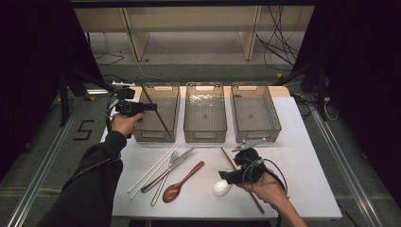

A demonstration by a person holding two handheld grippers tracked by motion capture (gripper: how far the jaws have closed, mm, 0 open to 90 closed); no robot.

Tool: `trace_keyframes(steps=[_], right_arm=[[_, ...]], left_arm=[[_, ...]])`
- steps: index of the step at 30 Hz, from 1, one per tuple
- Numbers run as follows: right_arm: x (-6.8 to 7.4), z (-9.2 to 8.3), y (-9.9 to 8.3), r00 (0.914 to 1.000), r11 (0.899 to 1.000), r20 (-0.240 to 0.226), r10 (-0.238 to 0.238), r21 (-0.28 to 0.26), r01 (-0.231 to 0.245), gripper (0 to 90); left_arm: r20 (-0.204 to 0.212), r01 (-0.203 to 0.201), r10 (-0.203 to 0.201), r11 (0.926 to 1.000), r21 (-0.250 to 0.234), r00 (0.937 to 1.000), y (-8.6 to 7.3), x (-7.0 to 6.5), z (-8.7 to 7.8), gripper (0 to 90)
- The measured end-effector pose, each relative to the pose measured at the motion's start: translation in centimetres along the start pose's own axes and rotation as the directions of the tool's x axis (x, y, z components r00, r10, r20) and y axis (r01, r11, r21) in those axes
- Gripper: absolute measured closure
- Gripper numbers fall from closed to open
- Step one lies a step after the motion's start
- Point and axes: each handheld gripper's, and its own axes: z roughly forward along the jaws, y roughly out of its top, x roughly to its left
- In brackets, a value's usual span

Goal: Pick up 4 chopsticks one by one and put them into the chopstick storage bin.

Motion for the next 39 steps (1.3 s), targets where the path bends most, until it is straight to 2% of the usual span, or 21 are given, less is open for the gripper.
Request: trace_keyframes(steps=[6,19,23,25,31,35,37,39], right_arm=[[0.0,0.0,0.0,1.0000,1.000,0.000,-0.002,0.002,0.002,26.2],[0.1,0.0,0.0,1.0000,1.000,0.001,-0.008,0.003,0.008,26.2],[0.1,0.0,-0.1,0.9999,1.000,0.000,-0.013,0.002,0.013,26.2],[0.1,0.0,-0.1,0.9999,1.000,-0.001,-0.012,0.003,0.012,26.2],[0.2,0.1,0.0,0.9999,1.000,-0.003,-0.015,0.005,0.015,26.4],[0.2,0.1,0.0,0.9998,1.000,-0.004,-0.020,0.005,0.020,26.5],[0.2,0.0,0.0,0.9998,1.000,-0.003,-0.018,0.006,0.018,26.6],[0.2,0.0,-0.1,0.9998,1.000,-0.004,-0.018,0.006,0.018,26.7]], left_arm=[[-0.001,0.002,-0.002,0.9999,0.016,1.0000,0.0,-0.1,0.6,83.4],[-0.044,0.003,0.000,0.9983,0.059,0.9990,0.3,-0.3,1.8,82.8],[-0.059,0.012,-0.008,0.9983,0.057,0.9982,0.4,-0.4,2.1,78.3],[-0.067,0.002,0.003,0.9980,0.063,0.9977,0.5,-0.5,2.3,78.0],[-0.132,-0.007,0.018,0.9966,0.082,0.9911,0.9,-1.0,3.1,64.0],[-0.132,0.014,-0.002,0.9965,0.082,0.9912,0.9,-0.8,3.4,60.5],[-0.143,0.016,-0.004,0.9960,0.088,0.9897,0.9,-0.9,3.6,54.3],[-0.156,-0.006,0.024,0.9938,0.111,0.9875,0.9,-1.1,3.8,46.3]])
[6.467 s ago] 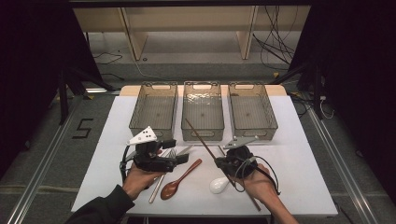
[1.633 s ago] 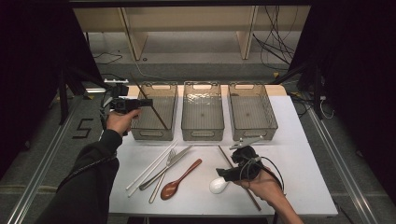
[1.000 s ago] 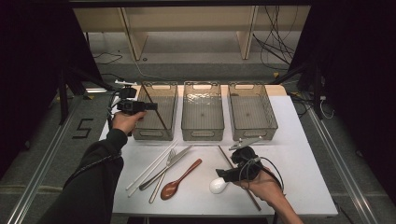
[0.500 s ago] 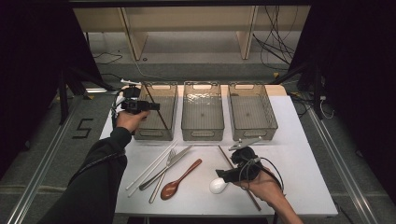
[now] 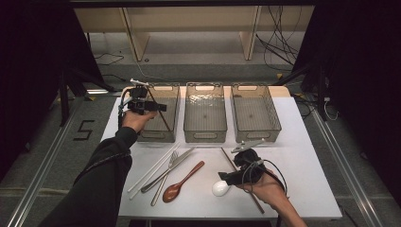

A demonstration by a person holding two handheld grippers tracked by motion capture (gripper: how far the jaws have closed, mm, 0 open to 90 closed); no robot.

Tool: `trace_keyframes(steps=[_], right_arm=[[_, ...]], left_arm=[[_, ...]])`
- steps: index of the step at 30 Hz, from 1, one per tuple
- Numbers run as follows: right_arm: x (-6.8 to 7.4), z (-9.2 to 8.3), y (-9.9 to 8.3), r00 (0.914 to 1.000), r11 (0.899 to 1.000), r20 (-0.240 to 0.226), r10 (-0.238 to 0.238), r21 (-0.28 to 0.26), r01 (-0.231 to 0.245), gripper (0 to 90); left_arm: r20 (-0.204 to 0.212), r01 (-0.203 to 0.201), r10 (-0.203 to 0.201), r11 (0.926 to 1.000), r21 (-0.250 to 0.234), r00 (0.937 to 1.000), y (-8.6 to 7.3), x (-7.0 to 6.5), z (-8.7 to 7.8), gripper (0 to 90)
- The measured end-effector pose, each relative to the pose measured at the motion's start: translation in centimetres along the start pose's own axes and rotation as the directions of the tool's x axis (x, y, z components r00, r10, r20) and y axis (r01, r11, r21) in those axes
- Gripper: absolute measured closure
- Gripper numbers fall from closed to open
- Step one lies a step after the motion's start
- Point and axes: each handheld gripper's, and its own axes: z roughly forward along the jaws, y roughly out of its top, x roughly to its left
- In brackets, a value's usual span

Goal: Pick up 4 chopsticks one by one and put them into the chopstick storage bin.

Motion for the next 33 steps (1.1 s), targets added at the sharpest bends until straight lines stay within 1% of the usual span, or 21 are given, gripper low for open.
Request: trace_keyframes(steps=[1,4,5,7,12,13,15,17,19,21,22,23,25,27,30,33], right_arm=[[0.0,0.0,0.0,1.0000,1.000,-0.001,0.000,0.000,0.000,26.7],[0.0,0.0,0.0,1.0000,1.000,-0.001,-0.004,0.000,0.004,26.7],[0.1,0.0,0.0,1.0000,1.000,0.000,-0.003,0.002,0.003,26.7],[0.1,0.0,0.0,1.0000,1.000,-0.002,-0.004,0.002,0.004,26.7],[0.1,0.0,0.0,1.0000,1.000,-0.001,-0.004,0.003,0.004,26.8],[0.1,0.0,0.0,1.0000,1.000,-0.001,-0.005,0.003,0.005,26.8],[0.1,0.0,0.0,1.0000,1.000,-0.003,-0.006,0.004,0.006,26.8],[0.1,0.1,0.0,1.0000,1.000,-0.004,-0.005,0.005,0.005,26.8],[0.2,0.1,0.1,1.0000,1.000,-0.005,-0.006,0.006,0.006,26.8],[0.2,0.1,0.1,0.9999,1.000,-0.006,-0.009,0.005,0.009,26.8],[0.2,0.1,0.1,1.0000,1.000,-0.006,-0.007,0.007,0.007,26.8],[0.2,0.2,0.1,0.9999,1.000,-0.007,-0.008,0.007,0.008,26.8],[0.2,0.2,0.1,0.9999,1.000,-0.008,-0.007,0.008,0.007,26.8],[0.2,0.1,0.1,0.9999,1.000,-0.009,-0.007,0.007,0.007,26.8],[0.1,0.1,0.0,0.9999,1.000,-0.009,-0.008,0.005,0.008,26.8],[0.1,0.1,0.0,0.9999,1.000,-0.007,-0.008,0.004,0.008,26.8]], left_arm=[[-0.004,-0.001,0.001,1.0000,0.002,1.0000,0.0,-0.1,0.1,43.2],[-0.005,0.013,-0.013,0.9999,0.006,0.9999,0.1,-0.3,0.2,33.4],[0.003,0.012,-0.012,0.9999,0.012,0.9999,0.2,-0.3,0.3,31.3],[0.012,0.003,-0.003,0.9997,0.026,0.9999,0.2,-0.4,0.3,30.3],[0.020,-0.006,0.005,0.9994,0.033,0.9998,0.1,-0.5,0.3,24.8],[0.022,-0.016,0.015,0.9990,0.041,0.9996,0.1,-0.5,0.3,24.5],[0.019,-0.018,0.018,0.9990,0.040,0.9997,0.1,-0.5,0.3,22.0],[0.024,-0.038,0.037,0.9980,0.050,0.9990,0.1,-0.5,0.5,19.7],[0.025,-0.048,0.047,0.9971,0.059,0.9986,0.2,-0.6,0.7,19.1],[0.029,-0.044,0.042,0.9965,0.072,0.9987,0.5,-0.5,0.9,19.1],[0.025,-0.045,0.043,0.9962,0.075,0.9988,0.6,-0.5,1.0,19.0],[0.022,-0.038,0.036,0.9965,0.074,0.9991,0.7,-0.6,1.1,18.8],[0.014,-0.034,0.033,0.9952,0.092,0.9994,0.8,-0.6,1.4,18.7],[0.009,-0.028,0.028,0.9948,0.097,0.9996,0.9,-0.7,1.6,18.6],[0.007,-0.024,0.024,0.9955,0.092,0.9997,0.8,-0.7,1.6,18.6],[0.015,-0.022,0.021,0.9963,0.083,0.9997,0.8,-0.7,1.3,18.6]])
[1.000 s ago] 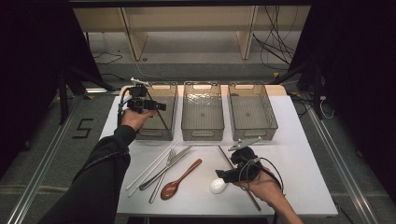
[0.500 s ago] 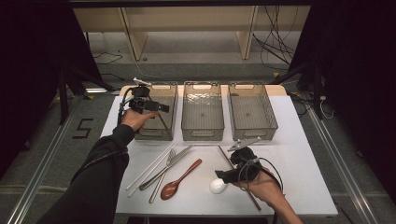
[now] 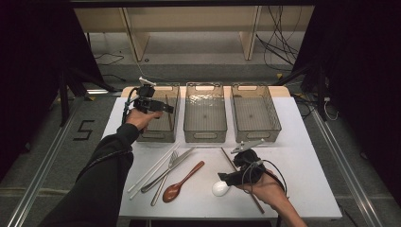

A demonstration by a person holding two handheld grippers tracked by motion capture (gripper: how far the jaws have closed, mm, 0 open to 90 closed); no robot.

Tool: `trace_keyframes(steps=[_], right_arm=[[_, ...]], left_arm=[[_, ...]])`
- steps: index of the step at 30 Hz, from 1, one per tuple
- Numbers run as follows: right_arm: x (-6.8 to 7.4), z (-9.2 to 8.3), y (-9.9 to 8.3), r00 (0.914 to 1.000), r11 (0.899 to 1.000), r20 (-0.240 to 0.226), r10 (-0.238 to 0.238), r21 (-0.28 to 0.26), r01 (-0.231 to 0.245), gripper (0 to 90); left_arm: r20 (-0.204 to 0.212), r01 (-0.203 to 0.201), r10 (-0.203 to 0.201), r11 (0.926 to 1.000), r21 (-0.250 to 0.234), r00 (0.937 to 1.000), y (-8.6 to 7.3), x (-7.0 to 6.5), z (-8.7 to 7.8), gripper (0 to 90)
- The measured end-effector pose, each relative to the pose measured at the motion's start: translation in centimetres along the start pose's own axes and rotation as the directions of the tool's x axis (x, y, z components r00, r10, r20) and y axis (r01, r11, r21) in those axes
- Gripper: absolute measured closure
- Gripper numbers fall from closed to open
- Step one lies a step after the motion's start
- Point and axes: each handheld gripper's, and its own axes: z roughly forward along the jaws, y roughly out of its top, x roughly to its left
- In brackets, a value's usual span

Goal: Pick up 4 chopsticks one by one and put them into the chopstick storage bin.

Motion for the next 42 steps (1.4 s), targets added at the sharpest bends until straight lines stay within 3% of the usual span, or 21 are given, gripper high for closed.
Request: trace_keyframes(steps=[4,8,11,21,26,30,37,42], right_arm=[[0.0,0.0,0.0,1.0000,1.000,0.001,0.002,0.003,-0.002,26.8],[-0.1,0.0,0.0,1.0000,1.000,0.000,0.002,0.002,-0.002,26.7],[-0.2,-0.1,0.0,0.9999,1.000,0.012,0.001,0.002,-0.001,26.7],[-0.8,-0.4,-0.1,0.9993,1.000,0.034,0.016,0.009,-0.017,26.8],[-1.2,-0.7,-0.2,0.9983,0.999,0.048,0.032,0.015,-0.032,27.3],[-1.8,-0.9,-0.4,0.9970,0.998,0.058,0.050,0.029,-0.052,28.2],[-2.5,-0.7,-0.8,0.9951,0.995,0.076,0.063,0.071,-0.069,29.4],[-2.7,-0.7,-1.0,0.9936,0.991,0.075,0.084,0.094,-0.091,33.6]], left_arm=[[0.011,-0.008,0.008,0.9998,-0.016,0.9999,-0.2,-0.3,-0.6,18.7],[0.036,-0.009,0.012,0.9979,-0.064,0.9993,-0.6,-0.9,-1.6,18.5],[0.053,-0.032,0.037,0.9953,-0.092,0.9979,-1.1,-1.6,-2.5,18.1],[0.117,-0.076,0.100,0.9784,-0.192,0.9881,-3.9,-3.5,-5.8,18.4],[0.138,-0.096,0.128,0.9717,-0.216,0.9821,-5.2,-4.0,-7.4,18.4],[0.121,-0.127,0.158,0.9641,-0.233,0.9800,-5.8,-4.7,-8.3,17.4],[0.126,-0.194,0.228,0.9516,-0.239,0.9655,-8.2,-5.5,-9.0,17.2],[0.148,-0.204,0.246,0.9464,-0.250,0.9580,-10.3,-5.7,-9.0,16.8]])
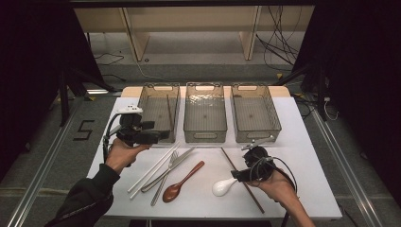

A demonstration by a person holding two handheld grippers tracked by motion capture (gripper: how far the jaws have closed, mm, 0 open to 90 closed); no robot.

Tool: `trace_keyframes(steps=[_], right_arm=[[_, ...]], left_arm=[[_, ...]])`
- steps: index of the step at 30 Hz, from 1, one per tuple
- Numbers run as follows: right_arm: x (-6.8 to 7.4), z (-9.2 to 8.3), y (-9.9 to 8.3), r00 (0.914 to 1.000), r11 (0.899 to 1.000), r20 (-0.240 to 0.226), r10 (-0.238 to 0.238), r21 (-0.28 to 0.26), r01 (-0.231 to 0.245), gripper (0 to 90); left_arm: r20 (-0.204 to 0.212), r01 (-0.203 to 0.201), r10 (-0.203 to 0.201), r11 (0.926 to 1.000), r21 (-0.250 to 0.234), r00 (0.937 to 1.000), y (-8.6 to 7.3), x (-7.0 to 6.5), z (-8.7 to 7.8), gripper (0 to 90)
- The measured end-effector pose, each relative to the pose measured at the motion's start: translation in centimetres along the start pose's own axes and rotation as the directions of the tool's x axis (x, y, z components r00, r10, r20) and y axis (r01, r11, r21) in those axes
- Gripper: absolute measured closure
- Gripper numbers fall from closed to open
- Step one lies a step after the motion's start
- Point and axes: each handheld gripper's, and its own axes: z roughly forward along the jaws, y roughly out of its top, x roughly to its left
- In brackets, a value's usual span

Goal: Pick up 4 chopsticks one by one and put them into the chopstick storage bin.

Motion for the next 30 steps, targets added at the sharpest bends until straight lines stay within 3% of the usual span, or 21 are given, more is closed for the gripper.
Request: trace_keyframes(steps=[7,9,13,16,23,30], right_arm=[[-0.4,0.5,-0.2,0.9999,0.999,-0.010,0.013,0.048,-0.012,39.9],[-0.7,0.9,-0.4,0.9995,0.997,-0.023,0.022,0.070,-0.021,41.1],[-1.0,1.3,-0.7,0.9993,0.994,-0.023,0.029,0.107,-0.027,43.1],[-1.2,1.3,-0.8,0.9988,0.993,-0.026,0.041,0.112,-0.038,45.6],[-1.5,1.5,-1.1,0.9975,0.987,-0.046,0.054,0.151,-0.046,53.4],[-1.4,1.8,-1.3,0.9987,0.979,-0.035,0.036,0.200,-0.029,62.5]], left_arm=[[0.016,0.008,-0.008,0.9986,-0.052,0.9998,-1.8,-0.7,-0.8,16.7],[0.002,-0.009,0.010,0.9985,-0.053,1.0000,-2.2,-1.1,-0.9,16.7],[0.022,-0.014,0.016,0.9983,-0.056,0.9996,-2.7,-1.8,-1.2,16.6],[0.023,0.005,-0.004,0.9975,-0.071,0.9997,-3.2,-1.9,-1.4,16.6],[0.046,-0.001,0.003,0.9993,-0.038,0.9989,-4.6,-2.3,-0.4,16.6],[0.046,-0.015,0.018,0.9985,-0.052,0.9988,-4.8,-2.6,-0.6,16.4]])
